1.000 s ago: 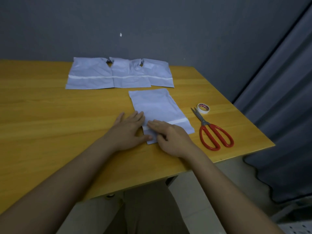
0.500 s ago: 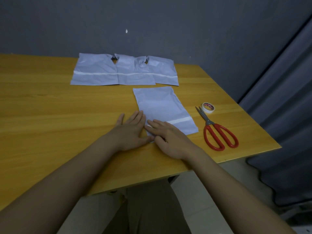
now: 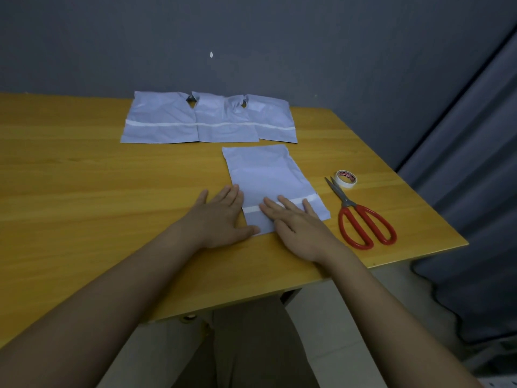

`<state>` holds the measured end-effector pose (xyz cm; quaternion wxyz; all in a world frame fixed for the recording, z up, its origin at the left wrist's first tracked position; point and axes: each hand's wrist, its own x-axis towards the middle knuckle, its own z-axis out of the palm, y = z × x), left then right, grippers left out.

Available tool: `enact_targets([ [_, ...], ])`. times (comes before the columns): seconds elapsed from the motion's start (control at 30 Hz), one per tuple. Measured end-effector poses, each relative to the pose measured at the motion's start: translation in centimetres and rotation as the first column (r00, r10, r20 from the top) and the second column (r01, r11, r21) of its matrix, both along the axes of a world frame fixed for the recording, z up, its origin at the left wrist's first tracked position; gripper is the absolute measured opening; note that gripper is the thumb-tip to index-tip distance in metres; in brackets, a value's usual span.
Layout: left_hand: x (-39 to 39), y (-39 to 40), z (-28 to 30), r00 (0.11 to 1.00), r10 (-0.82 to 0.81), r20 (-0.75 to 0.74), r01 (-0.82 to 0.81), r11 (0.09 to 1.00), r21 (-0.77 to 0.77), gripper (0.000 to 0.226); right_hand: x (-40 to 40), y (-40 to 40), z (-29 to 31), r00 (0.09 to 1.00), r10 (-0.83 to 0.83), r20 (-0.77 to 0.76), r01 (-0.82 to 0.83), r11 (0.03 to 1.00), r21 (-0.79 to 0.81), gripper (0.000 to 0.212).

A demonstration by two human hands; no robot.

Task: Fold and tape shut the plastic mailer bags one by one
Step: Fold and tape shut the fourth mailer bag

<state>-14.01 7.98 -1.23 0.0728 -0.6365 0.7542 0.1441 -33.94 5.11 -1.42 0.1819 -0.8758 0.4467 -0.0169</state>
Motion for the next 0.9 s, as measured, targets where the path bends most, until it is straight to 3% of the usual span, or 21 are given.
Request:
enact_targets([
  [0.4, 0.1, -0.1, 0.4, 1.000, -0.018, 0.015, 0.018, 1.000, 0.022, 0.090, -3.6, -1.2, 0.6, 0.959, -0.235, -0.161, 0.217, 0.968, -0.122, 0.051],
  [0.7, -0.1, 0.0, 1.0, 0.999, -0.001, 0.043, 0.000, 1.000, 0.026, 0.090, -3.4, -1.7, 0.7, 0.828, -0.433, -0.357, 0.353, 0.896, -0.268, 0.054],
  [0.77, 0.4, 0.1, 1.2, 0.998, -0.010, 0.059, 0.008, 1.000, 0.026, 0.090, -3.6, -1.8, 0.9, 0.822, -0.459, -0.338, 0.372, 0.881, -0.292, 0.055],
  [0.83, 1.4, 0.2, 1.3, 0.997, -0.011, 0.077, 0.010, 1.000, 0.019, 0.090, -3.5, -1.7, 1.0, 0.876, -0.434, -0.213, 0.327, 0.857, -0.398, 0.058],
  [0.9, 2.4, 0.3, 1.7, 0.995, 0.003, 0.095, -0.005, 1.000, 0.018, 0.090, -2.5, -1.2, 1.4, 0.954, -0.275, -0.117, 0.202, 0.882, -0.425, 0.061],
])
